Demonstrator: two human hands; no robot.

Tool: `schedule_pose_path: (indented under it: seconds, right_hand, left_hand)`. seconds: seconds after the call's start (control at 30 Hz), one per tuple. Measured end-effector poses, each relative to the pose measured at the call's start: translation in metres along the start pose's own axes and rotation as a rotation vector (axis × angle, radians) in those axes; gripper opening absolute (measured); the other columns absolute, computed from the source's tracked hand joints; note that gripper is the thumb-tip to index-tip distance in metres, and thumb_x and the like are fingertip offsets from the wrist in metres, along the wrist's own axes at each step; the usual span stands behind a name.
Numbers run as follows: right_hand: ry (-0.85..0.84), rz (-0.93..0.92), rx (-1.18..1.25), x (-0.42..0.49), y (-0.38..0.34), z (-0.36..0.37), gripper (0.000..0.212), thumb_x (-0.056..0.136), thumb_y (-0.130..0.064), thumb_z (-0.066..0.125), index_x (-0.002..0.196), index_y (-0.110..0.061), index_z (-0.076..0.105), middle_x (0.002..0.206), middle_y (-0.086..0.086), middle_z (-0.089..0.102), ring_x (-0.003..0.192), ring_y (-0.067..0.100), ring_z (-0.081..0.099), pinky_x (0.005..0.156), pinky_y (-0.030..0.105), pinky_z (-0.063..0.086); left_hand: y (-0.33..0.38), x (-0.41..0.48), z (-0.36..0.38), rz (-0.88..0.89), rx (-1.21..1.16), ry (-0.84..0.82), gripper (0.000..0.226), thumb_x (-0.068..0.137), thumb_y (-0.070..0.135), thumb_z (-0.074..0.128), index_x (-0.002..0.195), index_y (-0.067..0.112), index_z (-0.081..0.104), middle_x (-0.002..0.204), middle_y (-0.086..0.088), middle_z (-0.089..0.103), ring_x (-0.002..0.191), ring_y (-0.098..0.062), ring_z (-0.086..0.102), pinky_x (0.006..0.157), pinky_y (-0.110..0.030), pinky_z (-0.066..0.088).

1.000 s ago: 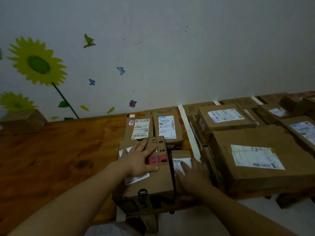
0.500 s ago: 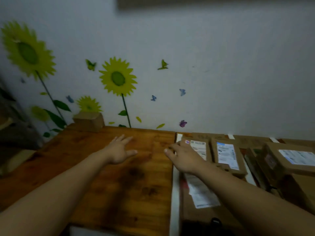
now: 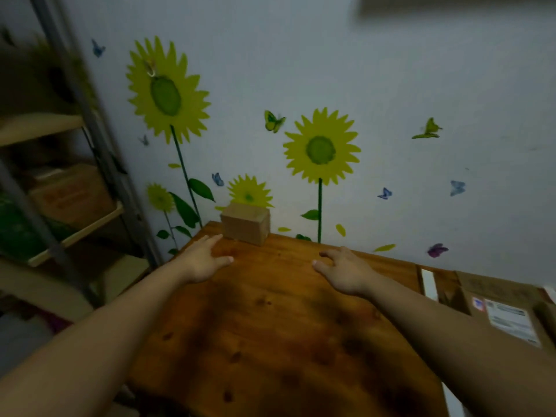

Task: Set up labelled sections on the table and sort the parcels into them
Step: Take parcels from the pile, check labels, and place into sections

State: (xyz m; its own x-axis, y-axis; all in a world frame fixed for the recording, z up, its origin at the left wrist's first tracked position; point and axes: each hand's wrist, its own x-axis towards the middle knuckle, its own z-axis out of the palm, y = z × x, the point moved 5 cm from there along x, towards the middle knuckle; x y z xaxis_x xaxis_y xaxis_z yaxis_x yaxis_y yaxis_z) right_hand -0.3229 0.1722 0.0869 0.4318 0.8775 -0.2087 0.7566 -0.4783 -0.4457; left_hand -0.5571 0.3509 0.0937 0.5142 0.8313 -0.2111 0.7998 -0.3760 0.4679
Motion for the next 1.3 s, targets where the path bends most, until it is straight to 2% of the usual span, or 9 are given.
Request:
schedule_pose_path:
  seconds: [0.27,0.47,0.57,0.77,0.9,0.97,1.07,1.17,1.3]
  right_hand:
    - [-0.041,-0.066,-0.075,0.147,-0.043,-0.001,0.064,0.094,-0.055,0.043,0.147,-0.019,0.033,0.149,0.014,0.032,0.135,0.032,0.037,0.109,0.038,0.032]
    - [-0.054,-0.064,-0.039,0.25,-0.074,0.011,0.063,0.096,-0.052,0.042,0.147,-0.016,0.032,0.149,0.015,0.033,0.133,0.031,0.039,0.107,0.037,0.033]
    - [-0.096,-0.025,-0.047,0.287,-0.08,0.034,0.062,0.097,-0.051,0.039,0.147,-0.015,0.031,0.146,0.017,0.034,0.131,0.033,0.04,0.105,0.04,0.036]
    - [-0.146,0.049,-0.012,0.353,-0.09,0.076,0.063,0.099,-0.041,0.042,0.152,-0.018,0.017,0.15,0.018,0.027,0.128,0.036,0.037,0.103,0.042,0.037]
    - [-0.115,0.197,0.105,0.377,-0.093,0.104,0.088,0.095,-0.046,0.048,0.152,-0.022,-0.014,0.158,0.022,0.001,0.141,0.041,0.025,0.111,0.041,0.026]
    - [-0.082,0.231,0.226,0.385,-0.097,0.114,0.092,0.094,-0.048,0.05,0.151,-0.022,-0.018,0.159,0.019,0.001,0.142,0.038,0.023,0.112,0.037,0.024]
    - [-0.014,0.301,0.486,0.395,-0.101,0.126,0.093,0.093,-0.045,0.054,0.151,-0.022,-0.014,0.154,0.008,0.029,0.136,0.029,0.038,0.103,0.028,0.034]
    - [0.078,0.408,0.611,0.396,-0.099,0.14,0.098,0.086,-0.054,0.059,0.154,-0.019,-0.003,0.151,0.004,0.036,0.133,0.025,0.042,0.107,0.03,0.035]
    - [0.108,0.503,0.672,0.379,-0.09,0.155,0.084,0.087,-0.058,0.055,0.151,-0.019,0.018,0.145,0.003,0.044,0.127,0.027,0.048,0.107,0.038,0.039]
  left_hand:
    - [-0.039,0.1,-0.024,-0.063,-0.129,-0.026,0.078,0.085,0.048,0.061,0.149,0.024,0.023,0.156,-0.005,0.024,0.139,-0.025,0.03,0.114,-0.043,0.028]
    - [-0.06,0.19,-0.055,-0.1,-0.078,0.004,0.073,0.091,0.041,0.057,0.151,0.021,0.019,0.158,-0.007,0.016,0.143,-0.027,0.021,0.114,-0.04,0.024]
    - [-0.071,0.235,-0.057,-0.087,-0.082,-0.034,0.07,0.092,0.038,0.057,0.149,0.018,0.023,0.155,-0.008,0.024,0.138,-0.027,0.031,0.107,-0.033,0.032]
    - [-0.089,0.336,-0.037,-0.042,-0.13,-0.153,0.073,0.091,0.037,0.059,0.15,0.016,0.021,0.154,-0.011,0.025,0.138,-0.027,0.032,0.108,-0.034,0.033]
    - [-0.098,0.388,-0.015,-0.005,-0.237,-0.184,0.071,0.09,0.031,0.061,0.148,0.013,0.024,0.152,-0.011,0.032,0.135,-0.028,0.037,0.105,-0.033,0.033]
    - [-0.1,0.407,-0.003,-0.028,-0.307,-0.215,0.075,0.091,0.032,0.06,0.15,0.013,0.017,0.154,-0.011,0.027,0.138,-0.029,0.032,0.108,-0.035,0.03]
    - [-0.1,0.422,0.015,-0.074,-0.397,-0.307,0.081,0.092,0.036,0.057,0.152,0.014,0.007,0.155,-0.01,0.023,0.14,-0.028,0.028,0.11,-0.033,0.027]
    - [-0.103,0.429,0.026,-0.071,-0.475,-0.334,0.08,0.088,0.041,0.061,0.151,0.015,0.018,0.152,-0.008,0.032,0.136,-0.026,0.036,0.109,-0.032,0.03]
    - [-0.111,0.419,0.03,-0.088,-0.415,-0.328,0.064,0.098,0.049,0.034,0.145,0.006,0.031,0.152,-0.013,0.03,0.138,-0.028,0.031,0.111,-0.032,0.025]
